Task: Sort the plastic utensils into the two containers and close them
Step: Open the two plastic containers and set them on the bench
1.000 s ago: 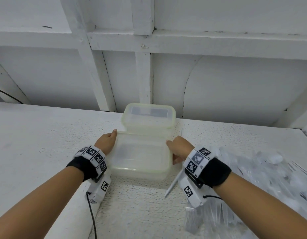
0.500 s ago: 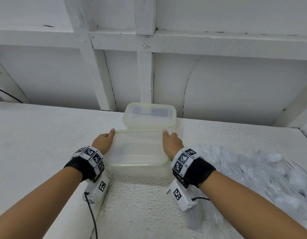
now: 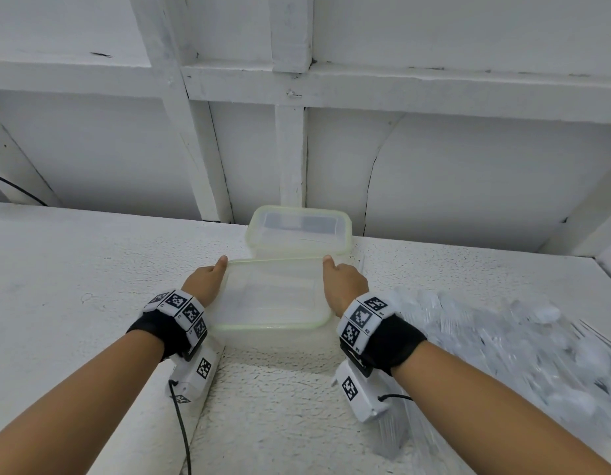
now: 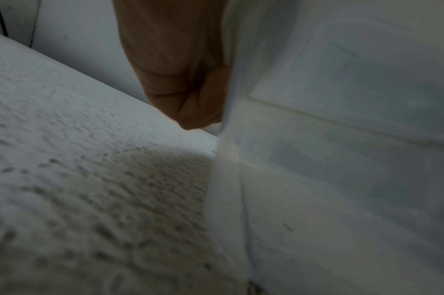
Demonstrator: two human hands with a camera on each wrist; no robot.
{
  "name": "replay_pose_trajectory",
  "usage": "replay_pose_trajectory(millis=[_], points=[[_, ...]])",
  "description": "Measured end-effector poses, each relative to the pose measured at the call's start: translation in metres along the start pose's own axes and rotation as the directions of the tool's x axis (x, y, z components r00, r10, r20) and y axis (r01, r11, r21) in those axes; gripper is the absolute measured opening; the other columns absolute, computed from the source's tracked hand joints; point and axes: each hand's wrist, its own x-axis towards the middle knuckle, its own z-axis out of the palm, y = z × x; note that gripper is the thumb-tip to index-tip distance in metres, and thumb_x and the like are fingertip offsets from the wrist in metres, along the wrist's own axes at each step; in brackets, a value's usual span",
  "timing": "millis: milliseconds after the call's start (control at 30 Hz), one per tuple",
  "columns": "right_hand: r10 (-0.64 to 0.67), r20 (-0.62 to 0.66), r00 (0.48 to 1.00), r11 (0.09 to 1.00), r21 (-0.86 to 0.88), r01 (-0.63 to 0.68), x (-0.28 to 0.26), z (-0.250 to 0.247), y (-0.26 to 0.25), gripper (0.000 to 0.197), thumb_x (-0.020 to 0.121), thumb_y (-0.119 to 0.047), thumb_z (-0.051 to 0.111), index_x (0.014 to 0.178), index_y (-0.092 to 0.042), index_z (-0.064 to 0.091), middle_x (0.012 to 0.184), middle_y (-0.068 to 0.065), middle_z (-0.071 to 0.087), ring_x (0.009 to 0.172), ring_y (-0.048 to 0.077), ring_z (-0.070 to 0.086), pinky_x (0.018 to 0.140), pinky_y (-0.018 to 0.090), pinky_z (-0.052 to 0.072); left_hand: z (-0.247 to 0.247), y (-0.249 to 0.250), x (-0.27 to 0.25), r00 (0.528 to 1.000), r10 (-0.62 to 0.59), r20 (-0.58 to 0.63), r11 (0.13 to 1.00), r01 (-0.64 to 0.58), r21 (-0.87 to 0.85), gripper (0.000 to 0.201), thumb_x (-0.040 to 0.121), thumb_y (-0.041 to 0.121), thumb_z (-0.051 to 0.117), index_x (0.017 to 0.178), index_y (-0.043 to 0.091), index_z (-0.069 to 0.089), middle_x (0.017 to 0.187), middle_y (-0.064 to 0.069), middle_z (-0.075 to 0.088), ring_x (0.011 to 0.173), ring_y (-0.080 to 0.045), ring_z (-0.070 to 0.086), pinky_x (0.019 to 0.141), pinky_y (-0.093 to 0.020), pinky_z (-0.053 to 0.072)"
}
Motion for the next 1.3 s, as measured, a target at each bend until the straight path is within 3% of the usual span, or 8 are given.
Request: replay_pose_trajectory(millis=[233, 400, 600, 733, 833, 1033, 1200, 1300], points=[[0.046, 0.062, 0.997, 0.998, -0.038, -0.043, -0.003, -0.002, 0.004, 0.056, 0.100, -0.042, 0.023, 0.115, 0.001, 0.056, 0.117, 0.016, 0.059, 0.102, 0.030, 0.056, 0.083, 0.030, 0.041, -0.001, 0.001, 0.000, 1.000, 0.011, 0.012, 1.000, -0.011, -0.001, 0.059, 0.101, 0.042, 0.022, 0.125, -0.001, 0.054, 0.131, -0.022, 0.051, 0.121, -0.034, 0.047, 0.099, -0.034, 0.032], [0.048, 0.232, 0.972, 0.990, -0.138, -0.016, -0.015, -0.023, 0.000, 0.018, 0.094, -0.011, 0.038, 0.095, -0.002, 0.053, 0.076, 0.008, 0.048, 0.098, 0.032, 0.061, 0.068, 0.030, 0.045, -0.011, 0.005, 0.002, 0.994, 0.068, 0.088, 0.997, -0.064, -0.049, 0.056, 0.098, 0.047, 0.030, 0.124, 0.006, 0.057, 0.129, -0.017, 0.055, 0.117, -0.031, 0.051, 0.099, -0.034, 0.034], [0.004, 0.313, 0.950, 0.944, -0.314, 0.099, -0.015, -0.035, -0.028, 0.032, 0.097, -0.008, 0.038, 0.121, 0.003, 0.054, 0.120, 0.014, 0.057, 0.111, 0.029, 0.057, 0.089, 0.033, 0.048, -0.007, 0.030, 0.005, 0.955, 0.218, 0.203, 0.971, -0.232, 0.049, 0.050, 0.096, 0.049, 0.035, 0.113, 0.013, 0.064, 0.114, -0.005, 0.062, 0.104, -0.021, 0.054, 0.091, -0.026, 0.035], [0.010, 0.450, 0.893, 0.924, -0.345, 0.164, -0.001, -0.030, -0.036, 0.036, 0.098, -0.021, 0.043, 0.126, 0.001, 0.052, 0.121, 0.012, 0.060, 0.104, 0.023, 0.060, 0.089, 0.034, 0.049, 0.006, 0.046, 0.006, 0.915, 0.304, 0.266, 0.905, -0.365, 0.221, 0.046, 0.096, 0.048, 0.035, 0.080, 0.012, 0.057, 0.086, -0.006, 0.059, 0.087, -0.022, 0.053, 0.074, -0.028, 0.035], [0.035, 0.504, 0.863, 0.932, -0.329, 0.154, 0.005, -0.018, -0.034, 0.042, 0.097, -0.032, 0.046, 0.123, 0.001, 0.053, 0.117, 0.011, 0.058, 0.105, 0.027, 0.059, 0.091, 0.045, 0.051, 0.001, 0.043, 0.009, 0.910, 0.319, 0.264, 0.887, -0.385, 0.257, 0.037, 0.097, 0.045, 0.035, 0.096, 0.015, 0.057, 0.099, -0.005, 0.058, 0.099, -0.024, 0.053, 0.078, -0.027, 0.035], [0.034, 0.497, 0.867, 0.938, -0.315, 0.143, 0.011, -0.013, -0.031, 0.054, 0.099, -0.044, 0.034, 0.127, 0.000, 0.050, 0.127, 0.014, 0.055, 0.113, 0.033, 0.057, 0.096, 0.045, 0.047, -0.031, 0.002, -0.014, 0.987, 0.085, 0.139, 0.985, -0.104, 0.139, 0.046, 0.094, 0.050, 0.038, 0.117, 0.011, 0.044, 0.113, -0.011, 0.057, 0.095, -0.027, 0.057, 0.075, -0.036, 0.051], [0.050, 0.493, 0.869, 0.922, -0.357, 0.149, 0.014, -0.009, -0.032, 0.049, 0.098, -0.037, 0.041, 0.123, 0.003, 0.052, 0.124, 0.016, 0.057, 0.114, 0.034, 0.056, 0.096, 0.044, 0.046, -0.024, -0.015, -0.062, 0.851, -0.140, 0.506, 0.990, 0.137, 0.042, 0.063, 0.089, 0.058, 0.040, 0.098, 0.000, 0.063, 0.091, -0.012, 0.070, 0.081, -0.023, 0.068, 0.067, -0.033, 0.057], [0.104, 0.530, 0.842, 0.967, -0.252, 0.039, 0.015, -0.007, -0.029, 0.037, 0.097, -0.033, 0.046, 0.112, -0.001, 0.054, 0.098, 0.010, 0.059, 0.090, 0.029, 0.061, 0.078, 0.046, 0.053, -0.014, -0.022, -0.068, 0.886, -0.082, 0.456, 0.950, 0.208, -0.232, 0.055, 0.091, 0.048, 0.048, 0.104, -0.003, 0.063, 0.095, -0.018, 0.070, 0.082, -0.028, 0.069, 0.071, -0.036, 0.058]])
